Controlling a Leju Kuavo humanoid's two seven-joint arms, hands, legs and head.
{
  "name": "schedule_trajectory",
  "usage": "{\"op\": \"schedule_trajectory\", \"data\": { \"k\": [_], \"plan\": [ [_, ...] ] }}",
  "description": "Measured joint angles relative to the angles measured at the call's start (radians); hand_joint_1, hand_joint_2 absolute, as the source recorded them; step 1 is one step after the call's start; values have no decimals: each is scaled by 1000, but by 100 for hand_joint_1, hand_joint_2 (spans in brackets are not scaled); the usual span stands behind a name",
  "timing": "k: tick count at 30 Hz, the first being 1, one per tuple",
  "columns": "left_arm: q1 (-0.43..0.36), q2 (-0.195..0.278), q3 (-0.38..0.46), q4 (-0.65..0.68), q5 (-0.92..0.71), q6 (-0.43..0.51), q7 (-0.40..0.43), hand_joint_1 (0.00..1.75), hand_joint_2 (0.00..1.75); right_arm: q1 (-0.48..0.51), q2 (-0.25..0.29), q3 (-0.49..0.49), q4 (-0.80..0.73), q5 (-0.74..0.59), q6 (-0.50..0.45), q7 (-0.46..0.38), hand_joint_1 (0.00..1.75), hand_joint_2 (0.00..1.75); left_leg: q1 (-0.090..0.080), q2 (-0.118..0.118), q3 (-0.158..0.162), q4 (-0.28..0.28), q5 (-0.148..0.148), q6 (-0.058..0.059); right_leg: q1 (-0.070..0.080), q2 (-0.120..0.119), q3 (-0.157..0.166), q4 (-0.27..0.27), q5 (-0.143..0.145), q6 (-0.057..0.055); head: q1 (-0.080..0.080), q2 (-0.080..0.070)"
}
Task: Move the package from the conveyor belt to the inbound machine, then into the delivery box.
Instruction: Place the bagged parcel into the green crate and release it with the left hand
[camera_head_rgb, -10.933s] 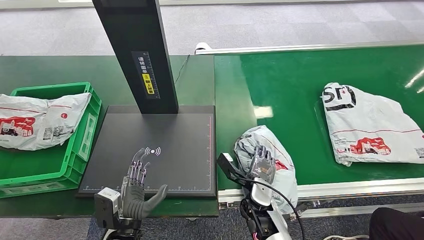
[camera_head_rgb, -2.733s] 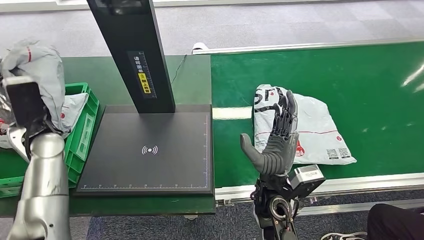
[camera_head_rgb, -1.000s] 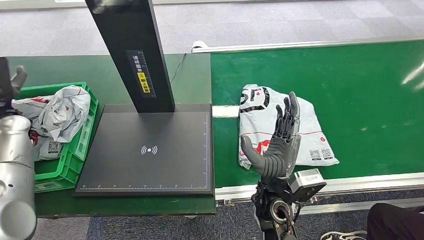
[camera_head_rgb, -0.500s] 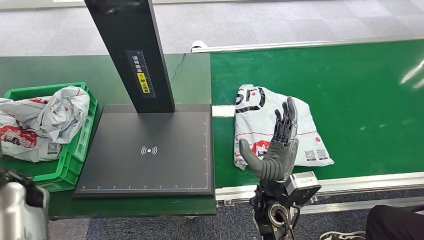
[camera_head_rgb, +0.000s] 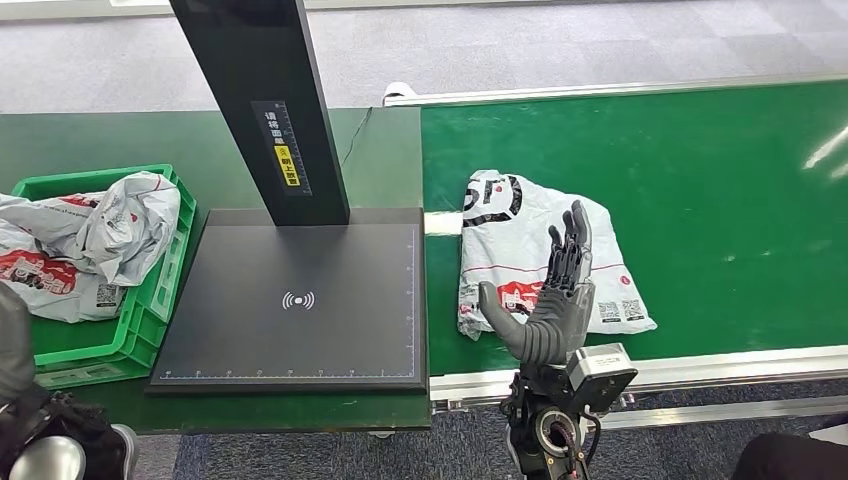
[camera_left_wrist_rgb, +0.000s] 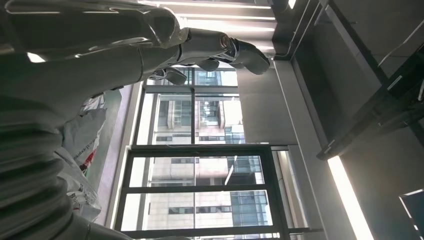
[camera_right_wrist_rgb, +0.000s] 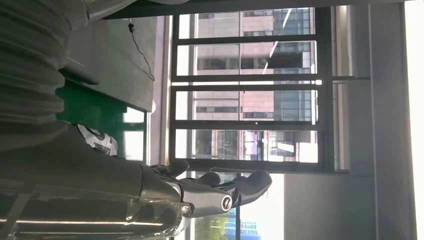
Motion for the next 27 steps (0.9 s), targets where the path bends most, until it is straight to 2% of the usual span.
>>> {"op": "schedule_trajectory", "data": {
  "k": [3, 5, 7, 10, 12, 16, 20, 27],
  "plan": [
    [5, -4, -5, -10, 4, -8, 0, 0, 175, 0, 0, 0, 2, 2, 0, 0, 0, 175, 0, 0, 0, 0, 0, 0, 0, 0, 0, 0, 0, 0, 0, 0],
    [14, -8, -17, -12, 24, -51, 1, 0, 175, -2, 0, -2, 12, 12, 2, 0, 0, 175, 0, 0, 0, 0, 0, 0, 0, 0, 0, 0, 0, 0, 0, 0],
    [40, -25, -55, -11, 63, -151, 2, 0, 175, -9, 1, -9, 45, 32, 11, 1, 0, 175, 0, 0, 0, 0, 0, 0, -1, 0, 0, 0, 0, 0, 0, 0],
    [101, -75, -142, 24, 125, -349, 3, 0, 175, -21, 6, -33, 133, 49, 40, 7, 0, 175, -1, 0, 0, 0, -1, 1, -1, 0, 1, -1, 0, 1, 0, 0],
    [128, -103, -188, 82, 125, -431, 3, 0, 175, -29, 9, -51, 198, 49, 57, 8, 0, 175, -1, 0, 0, 0, -1, 2, -2, 0, 1, -1, 0, 1, 0, 0],
    [136, -135, -254, 246, 16, -475, 9, 0, 175, -41, 14, -85, 298, 27, 70, 5, 0, 175, -1, -1, 0, 0, -1, 2, -2, -1, 1, -2, 0, 1, 0, 0],
    [130, -153, -312, 375, -74, -505, 42, 0, 175, -33, 21, -98, 323, 6, 89, 3, 0, 175, -1, -1, -1, 0, -1, 2, -1, -1, 0, -1, 0, 1, 0, 0],
    [165, -161, -336, 424, -114, -555, 70, 0, 175, -1, 23, -84, 312, 5, 100, 2, 0, 175, -1, -1, -1, 0, -1, 2, -1, -1, 0, -1, -1, 1, 0, 0]
  ]
}}
